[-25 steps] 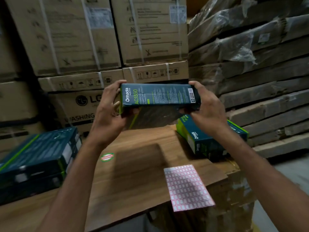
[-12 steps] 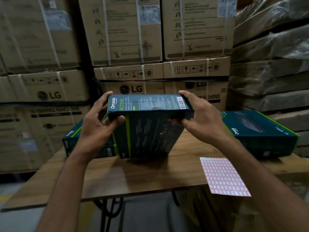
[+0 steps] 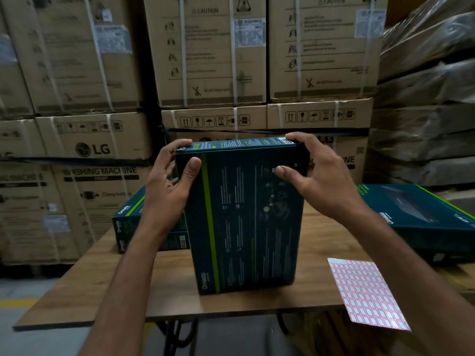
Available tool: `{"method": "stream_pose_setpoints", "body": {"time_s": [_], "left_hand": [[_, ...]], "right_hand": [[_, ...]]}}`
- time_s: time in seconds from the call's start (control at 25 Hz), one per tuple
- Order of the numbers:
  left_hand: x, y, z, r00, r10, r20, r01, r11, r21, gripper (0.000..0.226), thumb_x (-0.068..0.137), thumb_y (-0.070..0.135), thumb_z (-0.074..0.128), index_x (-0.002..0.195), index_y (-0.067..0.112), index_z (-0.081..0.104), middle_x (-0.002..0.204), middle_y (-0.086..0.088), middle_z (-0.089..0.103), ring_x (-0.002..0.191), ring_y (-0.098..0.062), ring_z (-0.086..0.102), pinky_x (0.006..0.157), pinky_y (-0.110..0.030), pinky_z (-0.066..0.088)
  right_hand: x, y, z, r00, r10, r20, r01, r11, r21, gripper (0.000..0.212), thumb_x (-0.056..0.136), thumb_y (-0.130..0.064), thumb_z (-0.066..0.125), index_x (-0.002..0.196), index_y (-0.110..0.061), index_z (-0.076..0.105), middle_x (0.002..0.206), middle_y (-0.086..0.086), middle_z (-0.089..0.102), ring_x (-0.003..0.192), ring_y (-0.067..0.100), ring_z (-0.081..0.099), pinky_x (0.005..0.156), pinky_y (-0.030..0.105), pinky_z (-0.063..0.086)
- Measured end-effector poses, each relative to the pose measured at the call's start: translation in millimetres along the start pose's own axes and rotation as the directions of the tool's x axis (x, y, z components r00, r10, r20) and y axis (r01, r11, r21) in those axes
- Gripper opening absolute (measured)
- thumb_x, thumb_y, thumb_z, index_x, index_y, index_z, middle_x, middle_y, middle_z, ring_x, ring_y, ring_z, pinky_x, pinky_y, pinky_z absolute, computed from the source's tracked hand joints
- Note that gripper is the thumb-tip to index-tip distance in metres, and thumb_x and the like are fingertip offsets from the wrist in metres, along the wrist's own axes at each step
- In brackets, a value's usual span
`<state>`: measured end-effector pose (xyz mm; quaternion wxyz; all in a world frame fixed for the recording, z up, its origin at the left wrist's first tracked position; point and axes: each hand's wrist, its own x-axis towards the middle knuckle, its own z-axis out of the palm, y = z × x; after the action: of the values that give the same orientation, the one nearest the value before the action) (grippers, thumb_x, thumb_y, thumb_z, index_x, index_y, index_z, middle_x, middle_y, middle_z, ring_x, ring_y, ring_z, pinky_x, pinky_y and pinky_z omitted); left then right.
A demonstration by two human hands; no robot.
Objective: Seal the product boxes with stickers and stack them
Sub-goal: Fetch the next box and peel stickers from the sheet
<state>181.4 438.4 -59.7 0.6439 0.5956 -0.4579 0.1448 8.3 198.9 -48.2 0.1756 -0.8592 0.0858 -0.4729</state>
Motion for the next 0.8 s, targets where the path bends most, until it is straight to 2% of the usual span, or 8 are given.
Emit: {"method": "stream_pose_setpoints", "body": {"time_s": [0.08,0.12,0.2,0.32,0.44,0.64,0.8], "left_hand": [[2.6,-6.0,-0.7,1.000,0.011,0.027,-0.011,1.000,0.023,0.035,0.096,0.044,0.064,0.130,0.047,0.056,0.148,0.005,0.052,0.139,-0.017,0.053,0.099,-0.043,0.061],[3.8,-10.1,-1.5,0.999,0.023,0.046,-0.025,0.999,0.045,0.034,0.096,0.045,0.064,0.130,0.048,0.056,0.152,0.007,0.049,0.144,-0.016,0.049,0.105,-0.048,0.057],[6.5,-14.2,-2.9,0.995,0.066,0.070,-0.073,0.992,0.102,0.034,0.098,0.049,0.067,0.129,0.048,0.056,0.158,0.013,0.043,0.150,-0.013,0.041,0.115,-0.053,0.046],[12.1,-11.2,-1.8,0.978,0.200,0.064,-0.209,0.948,0.238,0.040,0.095,0.043,0.073,0.131,0.033,0.058,0.159,0.010,0.044,0.150,-0.010,0.039,0.121,-0.045,0.039],[14.8,-7.1,5.7,0.952,0.294,0.089,-0.307,0.898,0.314,0.039,0.094,0.029,0.074,0.131,0.020,0.064,0.146,0.003,0.057,0.142,-0.012,0.049,0.119,-0.041,0.043],[17.6,-9.0,10.8,0.930,0.367,0.000,-0.344,0.873,0.345,0.029,0.090,0.019,0.081,0.118,0.018,0.072,0.122,0.003,0.069,0.121,-0.018,0.062,0.105,-0.040,0.051],[17.0,-4.9,9.8,0.928,0.373,0.008,-0.352,0.867,0.354,0.026,0.091,0.021,0.079,0.116,0.017,0.073,0.118,0.004,0.069,0.116,-0.018,0.064,0.100,-0.034,0.053]], "right_hand": [[3.2,-1.0,4.4,0.997,-0.074,0.003,0.074,0.996,-0.055,0.059,0.091,-0.036,0.076,0.145,-0.035,0.052,0.161,-0.004,0.039,0.145,0.022,0.035,0.112,0.038,0.034],[4.6,-2.3,6.2,0.993,-0.117,0.015,0.118,0.991,-0.067,0.059,0.091,-0.034,0.077,0.145,-0.034,0.053,0.163,-0.004,0.036,0.147,0.021,0.031,0.111,0.036,0.030],[6.6,-3.9,11.3,0.981,-0.192,0.027,0.194,0.978,-0.074,0.060,0.089,-0.038,0.075,0.146,-0.034,0.054,0.157,-0.006,0.043,0.144,0.018,0.030,0.110,0.033,0.030],[6.1,-2.4,21.7,0.976,-0.215,-0.023,0.214,0.976,-0.046,0.062,0.088,-0.032,0.078,0.146,-0.031,0.055,0.146,-0.008,0.052,0.137,0.016,0.034,0.110,0.034,0.036],[6.6,-0.1,25.7,0.976,-0.207,-0.061,0.206,0.978,-0.021,0.061,0.087,-0.029,0.079,0.144,-0.030,0.058,0.142,-0.008,0.054,0.135,0.017,0.036,0.108,0.033,0.037],[7.5,2.4,29.2,0.978,-0.184,-0.101,0.187,0.982,0.018,0.054,0.085,-0.023,0.084,0.136,-0.028,0.066,0.134,-0.011,0.057,0.129,0.014,0.039,0.104,0.020,0.034],[9.3,-4.5,26.8,0.979,-0.164,-0.121,0.175,0.981,0.082,0.039,0.093,-0.035,0.075,0.131,-0.037,0.067,0.131,-0.016,0.058,0.127,0.010,0.040,0.101,0.020,0.036]]}}
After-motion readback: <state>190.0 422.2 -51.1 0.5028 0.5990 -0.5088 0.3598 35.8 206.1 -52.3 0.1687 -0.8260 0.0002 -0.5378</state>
